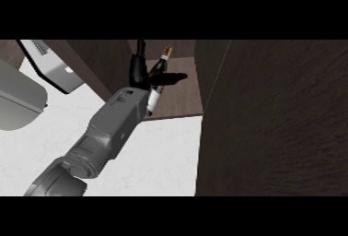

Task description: Pick up the wine, place it into the cabinet and close the cabinet

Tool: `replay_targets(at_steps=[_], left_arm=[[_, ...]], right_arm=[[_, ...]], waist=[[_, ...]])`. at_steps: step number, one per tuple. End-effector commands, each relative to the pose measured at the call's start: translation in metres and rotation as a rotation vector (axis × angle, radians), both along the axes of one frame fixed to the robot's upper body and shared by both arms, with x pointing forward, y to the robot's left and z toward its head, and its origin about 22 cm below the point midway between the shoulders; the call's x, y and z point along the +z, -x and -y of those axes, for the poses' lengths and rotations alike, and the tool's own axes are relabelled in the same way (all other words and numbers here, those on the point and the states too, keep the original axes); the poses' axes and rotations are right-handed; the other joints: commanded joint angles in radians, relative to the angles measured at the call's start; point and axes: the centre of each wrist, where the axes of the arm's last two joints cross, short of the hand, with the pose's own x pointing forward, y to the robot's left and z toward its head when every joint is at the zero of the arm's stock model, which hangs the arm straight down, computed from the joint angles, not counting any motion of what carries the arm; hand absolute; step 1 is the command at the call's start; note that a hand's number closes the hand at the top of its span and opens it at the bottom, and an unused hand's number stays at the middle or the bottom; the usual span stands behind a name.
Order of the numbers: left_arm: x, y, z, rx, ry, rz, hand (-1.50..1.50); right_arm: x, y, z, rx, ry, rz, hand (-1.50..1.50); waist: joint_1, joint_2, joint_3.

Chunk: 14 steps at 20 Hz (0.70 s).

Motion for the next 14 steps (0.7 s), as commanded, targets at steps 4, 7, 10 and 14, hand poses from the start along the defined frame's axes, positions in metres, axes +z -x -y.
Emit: replay_targets(at_steps=[4, 7, 10, 14], left_arm=[[0.004, 0.001, 0.006, -0.037, 0.111, 0.098, -1.50], [-0.003, 0.006, 0.005, -0.094, 0.124, 0.101, -1.50], [-0.001, 0.009, 0.011, -0.097, 0.142, 0.123, -1.50], [-0.005, 0.030, 0.031, -0.141, 0.160, 0.102, -1.50]], right_arm=[[0.003, -0.005, -0.010, 0.012, -0.004, 0.009, -1.50], [0.007, 0.006, -0.008, -0.011, 0.024, -0.005, -1.50], [-0.005, 0.011, -0.007, 0.002, 0.012, -0.012, -1.50], [0.009, 0.004, -0.010, -0.018, -0.015, -0.027, -1.50]], waist=[[-0.005, -0.011, 0.000], [0.012, -0.019, 0.000], [0.010, -0.025, 0.001], [0.039, -0.036, 0.001]])
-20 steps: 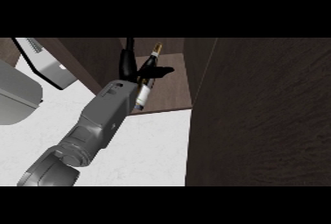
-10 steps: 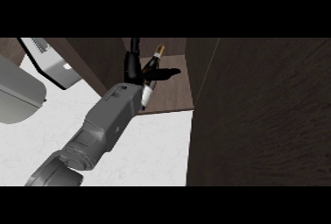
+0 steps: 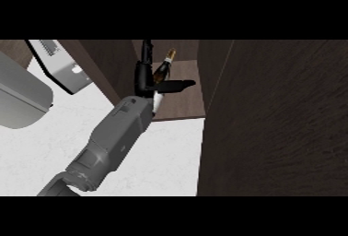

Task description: Pick up the wine, place it into the cabinet and close the cabinet

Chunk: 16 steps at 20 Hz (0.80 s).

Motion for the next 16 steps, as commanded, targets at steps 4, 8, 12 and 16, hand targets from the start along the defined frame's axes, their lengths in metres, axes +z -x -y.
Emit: replay_targets(at_steps=[4, 8, 12, 16], left_arm=[[-0.010, 0.051, 0.034, -0.056, 0.065, -0.018, -1.50], [-0.019, 0.087, 0.045, -0.111, 0.124, -0.028, -1.50], [-0.023, 0.121, 0.048, -0.172, 0.184, -0.017, -1.50], [-0.018, 0.146, 0.033, -0.188, 0.201, 0.009, -1.50]], right_arm=[[0.014, 0.011, -0.005, -0.060, 0.000, -0.002, -1.50], [0.006, 0.019, -0.001, -0.101, 0.004, -0.016, -1.50], [0.008, 0.013, 0.005, -0.128, 0.008, 0.001, -1.50], [0.005, 0.036, 0.006, -0.126, 0.018, -0.019, -1.50]], waist=[[0.052, -0.014, 0.000], [0.068, -0.013, 0.000], [0.084, -0.013, 0.000], [0.079, -0.013, 0.001]])
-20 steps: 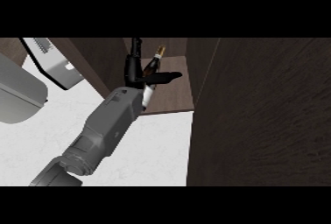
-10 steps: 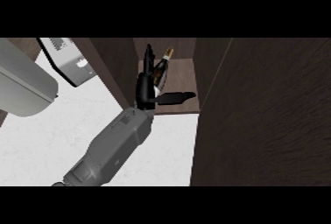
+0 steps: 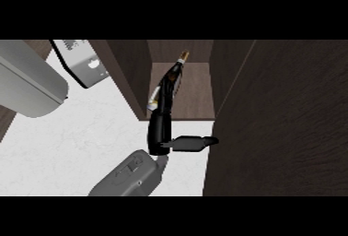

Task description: Pick up the wine, place it into the cabinet and close the cabinet

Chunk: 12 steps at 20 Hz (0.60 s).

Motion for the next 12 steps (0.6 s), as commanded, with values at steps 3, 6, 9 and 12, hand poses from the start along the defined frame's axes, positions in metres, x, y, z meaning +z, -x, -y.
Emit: replay_targets(at_steps=[3, 6, 9, 12], left_arm=[[0.006, 0.062, -0.027, -0.068, 0.035, -0.017, -1.50], [0.004, 0.074, -0.035, -0.041, 0.021, -0.010, -1.50], [0.005, 0.105, -0.069, -0.035, 0.003, -0.015, 1.50], [0.015, 0.114, -0.076, -0.055, 0.010, -0.026, 1.50]], right_arm=[[0.001, 0.013, 0.001, -0.025, 0.031, 0.018, -1.50], [0.014, 0.016, 0.001, -0.049, 0.024, 0.029, -1.50], [0.012, 0.025, 0.005, -0.050, 0.073, 0.046, -1.50], [0.011, 0.012, 0.017, -0.015, 0.123, 0.017, -1.50]], waist=[[0.010, 0.000, 0.001], [0.003, 0.003, 0.000], [0.007, 0.000, 0.000], [0.003, 0.003, 0.000]])
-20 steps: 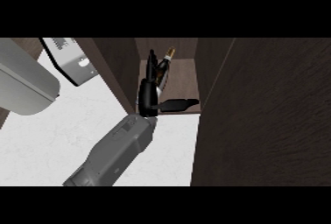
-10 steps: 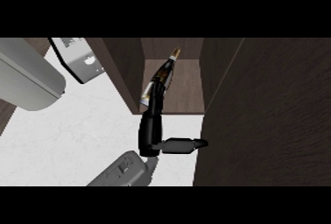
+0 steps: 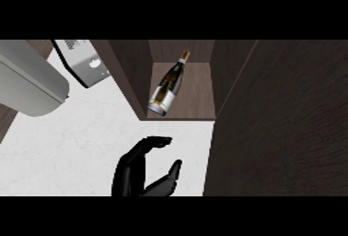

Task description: Pick up the wine, place it into the cabinet and close the cabinet

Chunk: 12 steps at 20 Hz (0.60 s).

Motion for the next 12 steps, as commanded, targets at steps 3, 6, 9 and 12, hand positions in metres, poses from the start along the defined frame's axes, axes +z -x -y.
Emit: replay_targets(at_steps=[3, 6, 9, 12], left_arm=[[-0.004, 0.040, -0.042, -0.044, -0.035, -0.036, 1.50], [0.005, 0.041, -0.069, -0.068, -0.067, -0.039, 1.50], [0.006, 0.052, -0.088, -0.039, -0.092, -0.029, 1.50], [0.016, 0.049, -0.106, -0.034, -0.120, -0.011, 1.50]], right_arm=[[0.008, 0.004, 0.010, 0.069, 0.137, -0.047, 1.50], [-0.003, 0.009, 0.009, 0.177, 0.255, -0.044, 1.50], [0.001, 0.014, 0.011, 0.297, 0.258, -0.042, 1.50], [-0.015, 0.023, -0.002, 0.432, 0.212, -0.111, 1.50]], waist=[[0.002, 0.002, 0.000], [0.002, 0.001, 0.000], [0.002, 0.000, 0.000], [0.000, 0.000, 0.000]])
